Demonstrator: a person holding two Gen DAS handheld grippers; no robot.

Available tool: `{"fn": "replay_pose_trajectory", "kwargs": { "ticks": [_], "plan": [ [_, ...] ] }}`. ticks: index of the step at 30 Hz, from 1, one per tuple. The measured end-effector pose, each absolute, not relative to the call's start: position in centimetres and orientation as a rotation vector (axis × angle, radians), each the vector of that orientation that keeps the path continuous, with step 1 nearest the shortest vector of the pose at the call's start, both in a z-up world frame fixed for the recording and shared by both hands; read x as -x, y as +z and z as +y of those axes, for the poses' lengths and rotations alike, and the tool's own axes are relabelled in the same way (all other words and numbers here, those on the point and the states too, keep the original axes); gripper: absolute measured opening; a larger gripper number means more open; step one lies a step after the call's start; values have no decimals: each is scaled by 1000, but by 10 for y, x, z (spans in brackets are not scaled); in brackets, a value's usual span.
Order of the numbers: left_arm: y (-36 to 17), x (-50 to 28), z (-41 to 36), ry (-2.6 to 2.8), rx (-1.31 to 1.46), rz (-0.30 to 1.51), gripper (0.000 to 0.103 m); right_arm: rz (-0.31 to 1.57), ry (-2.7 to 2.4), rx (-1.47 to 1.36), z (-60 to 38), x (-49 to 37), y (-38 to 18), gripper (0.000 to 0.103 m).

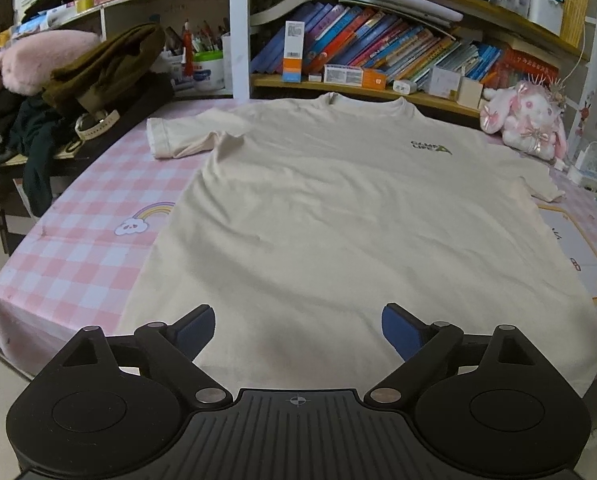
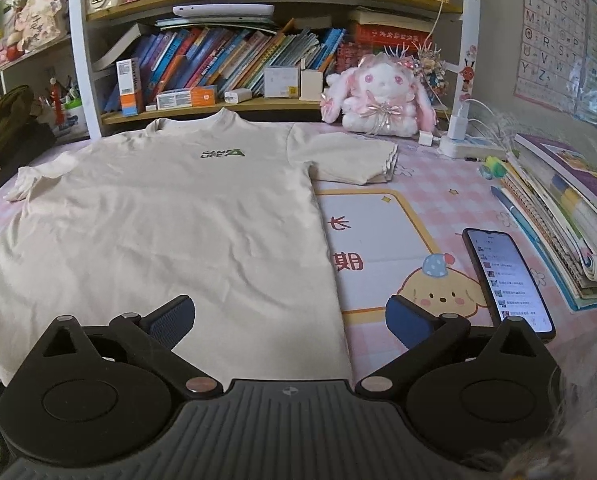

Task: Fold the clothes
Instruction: 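Open both grippers and hold them above the flattened shirt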

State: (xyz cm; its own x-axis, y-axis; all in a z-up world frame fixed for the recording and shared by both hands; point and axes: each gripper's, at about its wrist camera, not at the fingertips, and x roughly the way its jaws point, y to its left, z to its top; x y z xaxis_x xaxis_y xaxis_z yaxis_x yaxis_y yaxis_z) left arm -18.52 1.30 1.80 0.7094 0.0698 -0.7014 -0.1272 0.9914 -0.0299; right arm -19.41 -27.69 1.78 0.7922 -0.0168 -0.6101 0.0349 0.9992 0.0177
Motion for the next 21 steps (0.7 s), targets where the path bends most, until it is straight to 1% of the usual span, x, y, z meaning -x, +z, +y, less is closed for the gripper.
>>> {"fn": "replay_pose_trajectory", "kwargs": {
  "ticks": [11,21],
  "plan": [
    [10,144,48,13,51,783,93,668,-121,-56,-249,181,20,103],
    [11,93,104,-75,35,779,93,677,-193,-57,-182,155,26,103]
  ]
}}
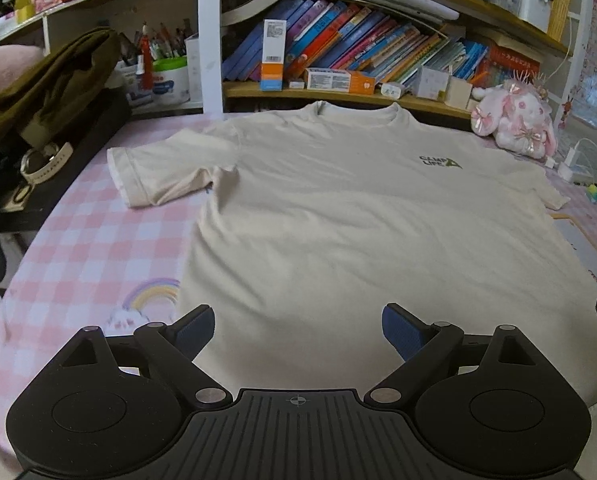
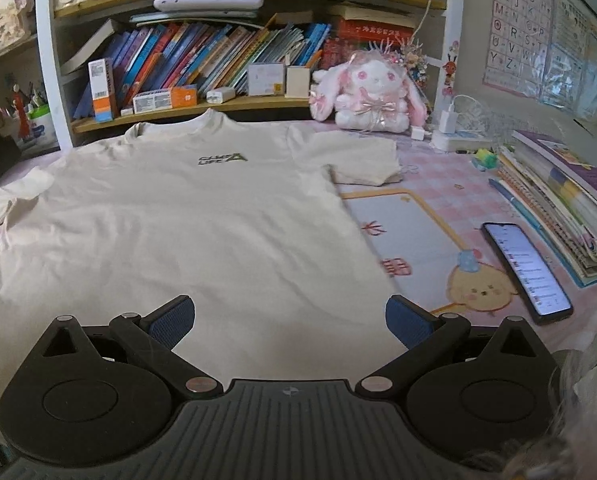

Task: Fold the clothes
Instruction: 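Open both grippers and hold them above the flattened shirt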

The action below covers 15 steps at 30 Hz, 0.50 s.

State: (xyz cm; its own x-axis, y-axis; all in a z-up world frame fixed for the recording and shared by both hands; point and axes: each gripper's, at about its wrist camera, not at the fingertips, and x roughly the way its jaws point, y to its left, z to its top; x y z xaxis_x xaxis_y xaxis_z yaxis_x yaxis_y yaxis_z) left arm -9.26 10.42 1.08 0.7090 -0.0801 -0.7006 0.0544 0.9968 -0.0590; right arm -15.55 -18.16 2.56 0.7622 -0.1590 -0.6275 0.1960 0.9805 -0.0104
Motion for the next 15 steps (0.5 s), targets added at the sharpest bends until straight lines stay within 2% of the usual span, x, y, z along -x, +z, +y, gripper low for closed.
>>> {"fn": "replay_pose_trajectory", "kwargs": {
  "ticks": [15],
  "plan": [
    [7,38,193,-86,173,750,93,680,-253,-43,-111,127,30,103]
  ]
}}
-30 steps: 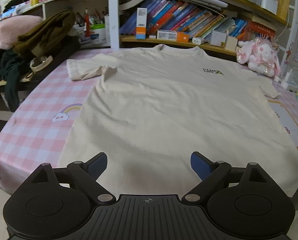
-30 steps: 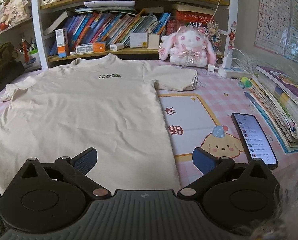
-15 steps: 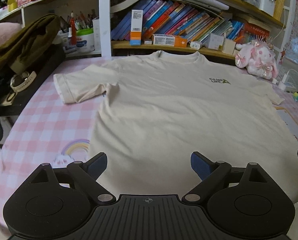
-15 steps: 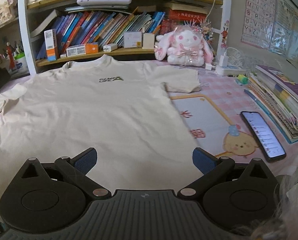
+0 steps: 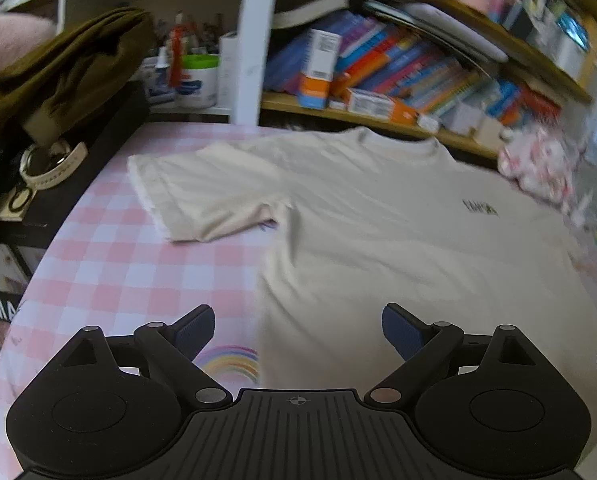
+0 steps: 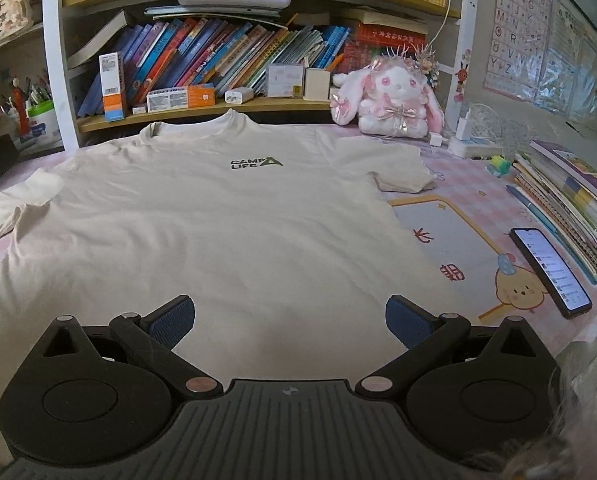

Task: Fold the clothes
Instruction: 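Open both grippers and hold them above the flattened shirt, then grasp the sleeve hem nearest the left gripper with the left gripper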

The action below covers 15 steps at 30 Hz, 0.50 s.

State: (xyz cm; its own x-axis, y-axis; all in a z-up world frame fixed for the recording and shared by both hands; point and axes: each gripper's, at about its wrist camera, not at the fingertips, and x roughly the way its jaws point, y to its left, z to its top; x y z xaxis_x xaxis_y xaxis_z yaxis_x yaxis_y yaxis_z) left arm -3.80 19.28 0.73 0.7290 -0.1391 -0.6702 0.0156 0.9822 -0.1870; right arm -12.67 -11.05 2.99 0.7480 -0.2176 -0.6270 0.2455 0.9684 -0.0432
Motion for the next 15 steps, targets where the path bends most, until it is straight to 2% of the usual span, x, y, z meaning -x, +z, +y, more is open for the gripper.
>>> {"fn": "replay_pose_trajectory", "kwargs": {
  "ticks": [8,10,12,14,15],
  "plan": [
    [-4,11,248,3,309,734,91,697,-283,-13,-95,120,32,103],
    [-8,2,261,12,356,730,84,695,-281,2,-91,117,33,103],
    [-15,-8,274,21,424,739,64,693,-277,19,-88,115,34,103],
    [-26,-19,289,19,552,759,52,696,-274,36,-84,114,35,103],
    [-31,-23,294,18,608,768,51,697,-273,44,-83,114,35,103]
  ]
}}
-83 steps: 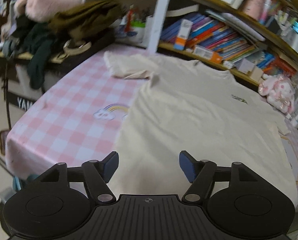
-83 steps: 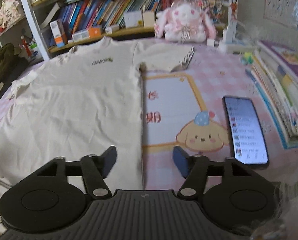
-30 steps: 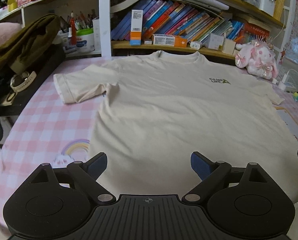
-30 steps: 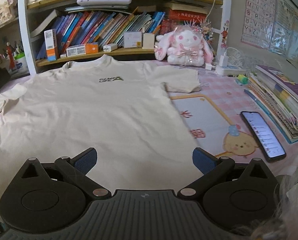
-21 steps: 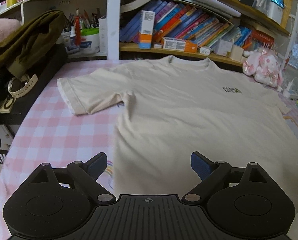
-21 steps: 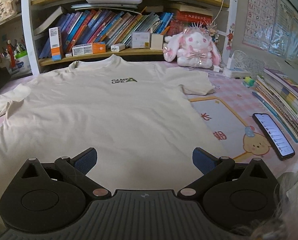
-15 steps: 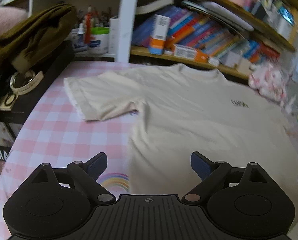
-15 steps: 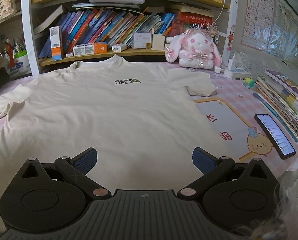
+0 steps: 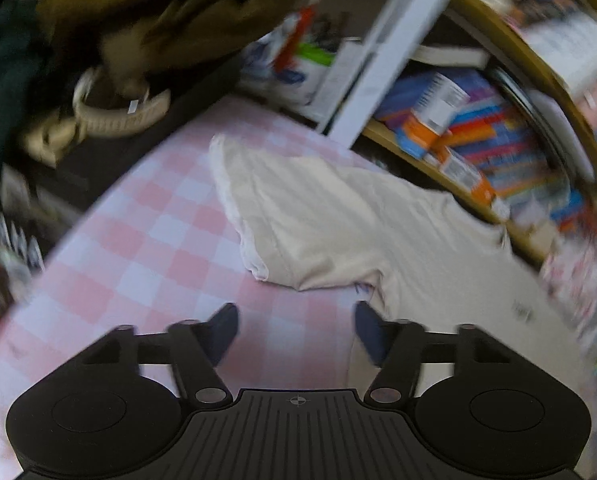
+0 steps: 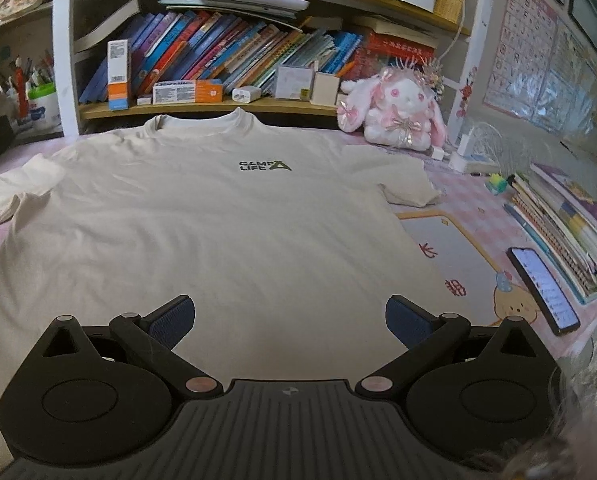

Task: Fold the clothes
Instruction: 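Grasp the sleeve hem nearest the left gripper with the left gripper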

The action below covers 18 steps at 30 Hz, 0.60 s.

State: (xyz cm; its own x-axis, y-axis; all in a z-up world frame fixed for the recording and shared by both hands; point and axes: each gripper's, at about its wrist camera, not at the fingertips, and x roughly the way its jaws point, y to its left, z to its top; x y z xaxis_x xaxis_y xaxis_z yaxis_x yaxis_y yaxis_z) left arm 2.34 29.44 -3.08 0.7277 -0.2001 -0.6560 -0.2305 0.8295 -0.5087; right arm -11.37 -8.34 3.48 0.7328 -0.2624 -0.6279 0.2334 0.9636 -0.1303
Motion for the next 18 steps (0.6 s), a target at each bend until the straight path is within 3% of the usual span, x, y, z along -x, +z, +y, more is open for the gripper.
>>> {"fn": "replay_pose_trajectory", "kwargs": {
  "ticks": [13,16,18],
  "plan": [
    [-68,-66,330,99,1102,739,50,728,-344,66,-88,120,35,103],
    [-72,-70,331,119,1139,732,44,735,-353,67,-89,121,35,103],
    [-74,-71,332,137,1155,730,31,741,-354,67,-89,122,34,103]
  ]
}}
